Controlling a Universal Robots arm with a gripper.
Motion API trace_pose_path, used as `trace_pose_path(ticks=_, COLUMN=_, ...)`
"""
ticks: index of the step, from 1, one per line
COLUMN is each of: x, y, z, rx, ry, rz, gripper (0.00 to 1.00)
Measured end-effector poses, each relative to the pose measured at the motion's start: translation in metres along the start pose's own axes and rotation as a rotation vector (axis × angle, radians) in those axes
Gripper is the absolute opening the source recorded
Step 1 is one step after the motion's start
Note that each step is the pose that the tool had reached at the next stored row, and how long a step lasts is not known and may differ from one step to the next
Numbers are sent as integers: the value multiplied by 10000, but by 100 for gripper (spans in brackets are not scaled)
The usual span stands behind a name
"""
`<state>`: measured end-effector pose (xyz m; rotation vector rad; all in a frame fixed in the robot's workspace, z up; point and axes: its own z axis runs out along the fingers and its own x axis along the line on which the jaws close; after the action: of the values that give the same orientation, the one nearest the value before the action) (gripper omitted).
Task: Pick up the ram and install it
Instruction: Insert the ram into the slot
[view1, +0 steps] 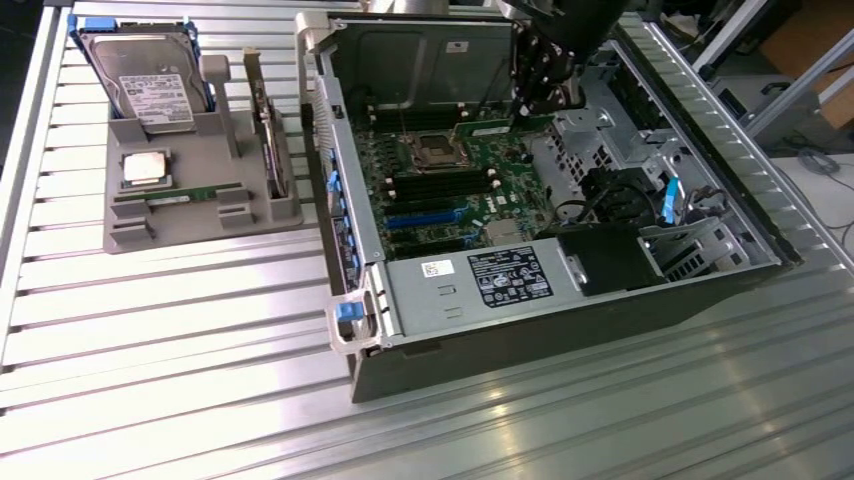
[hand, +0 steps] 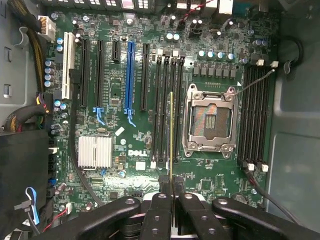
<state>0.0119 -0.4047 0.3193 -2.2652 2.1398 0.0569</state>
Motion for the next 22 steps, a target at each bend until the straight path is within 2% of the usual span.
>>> trace_pose_path(ticks=22, x=7, y=-1, z=170, rx=-1, ry=12, rz=0, gripper=12)
